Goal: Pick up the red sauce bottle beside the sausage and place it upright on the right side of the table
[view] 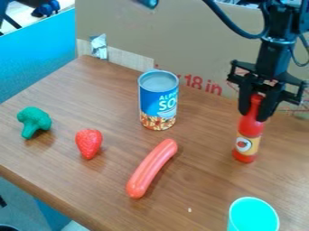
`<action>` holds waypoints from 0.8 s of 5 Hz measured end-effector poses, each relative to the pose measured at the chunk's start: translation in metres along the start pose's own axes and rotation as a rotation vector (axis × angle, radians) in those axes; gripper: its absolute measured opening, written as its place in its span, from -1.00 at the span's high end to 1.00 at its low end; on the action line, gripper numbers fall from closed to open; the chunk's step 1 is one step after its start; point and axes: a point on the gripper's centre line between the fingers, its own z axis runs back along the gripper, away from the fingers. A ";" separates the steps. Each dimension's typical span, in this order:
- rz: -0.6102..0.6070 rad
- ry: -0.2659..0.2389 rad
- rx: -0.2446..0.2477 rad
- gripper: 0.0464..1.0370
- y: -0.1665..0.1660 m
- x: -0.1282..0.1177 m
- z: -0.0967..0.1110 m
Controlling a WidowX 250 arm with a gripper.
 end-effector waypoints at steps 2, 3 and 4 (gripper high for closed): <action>-0.029 -0.030 -0.001 -0.93 -0.008 -0.007 -0.002; 0.019 -0.084 -0.048 -0.94 -0.003 -0.016 0.021; 0.029 -0.118 -0.039 -0.93 0.000 -0.026 0.040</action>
